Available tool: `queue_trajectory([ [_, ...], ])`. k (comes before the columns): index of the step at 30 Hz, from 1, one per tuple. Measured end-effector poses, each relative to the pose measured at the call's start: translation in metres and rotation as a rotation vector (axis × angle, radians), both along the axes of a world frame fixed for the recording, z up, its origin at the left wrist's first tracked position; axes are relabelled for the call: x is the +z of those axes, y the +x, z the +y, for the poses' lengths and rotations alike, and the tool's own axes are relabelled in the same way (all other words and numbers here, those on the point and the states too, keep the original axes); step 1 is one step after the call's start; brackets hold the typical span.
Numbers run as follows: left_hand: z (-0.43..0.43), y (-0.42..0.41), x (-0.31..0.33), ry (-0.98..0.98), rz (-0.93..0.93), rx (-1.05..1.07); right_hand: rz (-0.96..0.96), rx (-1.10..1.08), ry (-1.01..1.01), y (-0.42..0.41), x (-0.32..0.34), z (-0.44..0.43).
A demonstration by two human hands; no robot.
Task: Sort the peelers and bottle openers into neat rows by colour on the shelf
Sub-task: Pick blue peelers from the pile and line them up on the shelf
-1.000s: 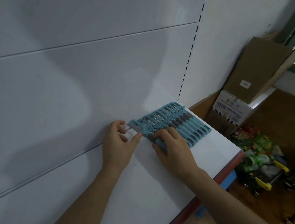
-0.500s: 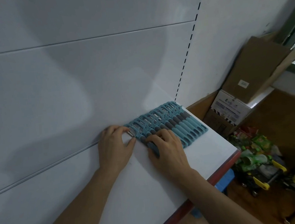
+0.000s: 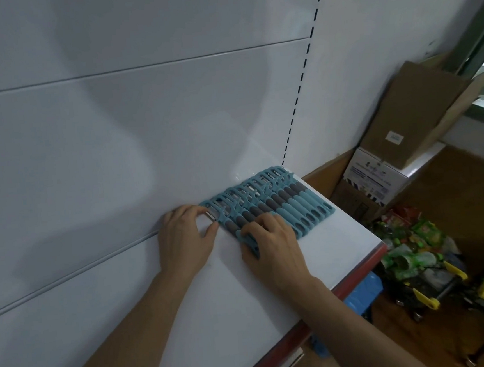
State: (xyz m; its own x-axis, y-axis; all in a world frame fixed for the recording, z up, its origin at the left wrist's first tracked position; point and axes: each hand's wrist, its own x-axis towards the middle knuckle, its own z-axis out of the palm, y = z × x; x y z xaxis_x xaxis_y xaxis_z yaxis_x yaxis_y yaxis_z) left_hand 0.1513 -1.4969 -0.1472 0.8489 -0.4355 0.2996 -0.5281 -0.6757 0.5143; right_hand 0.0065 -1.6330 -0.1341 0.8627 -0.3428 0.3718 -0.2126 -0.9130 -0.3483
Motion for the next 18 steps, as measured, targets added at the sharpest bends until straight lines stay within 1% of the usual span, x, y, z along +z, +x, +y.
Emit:
queue_trajectory([
  [5, 0.007, -0.009, 0.003, 0.065, -0.014, -0.033, 0.004, -0.006, -0.017, -0.006, 0.013, 0.000],
  [9, 0.032, -0.020, 0.008, 0.226, -0.058, -0.143, 0.118, 0.029, -0.073, -0.017, 0.026, -0.009],
  [12, 0.070, -0.029, 0.011, 0.353, -0.071, -0.166, 0.182, 0.061, -0.095, -0.023, 0.037, -0.005],
  [15, 0.119, -0.044, 0.018, 0.459, -0.058, -0.110, 0.197, 0.105, -0.125, -0.028, 0.044, 0.016],
  [18, 0.183, -0.062, 0.030, 0.565, 0.014, 0.022, 0.203, 0.195, -0.123, -0.033, 0.046, 0.050],
])
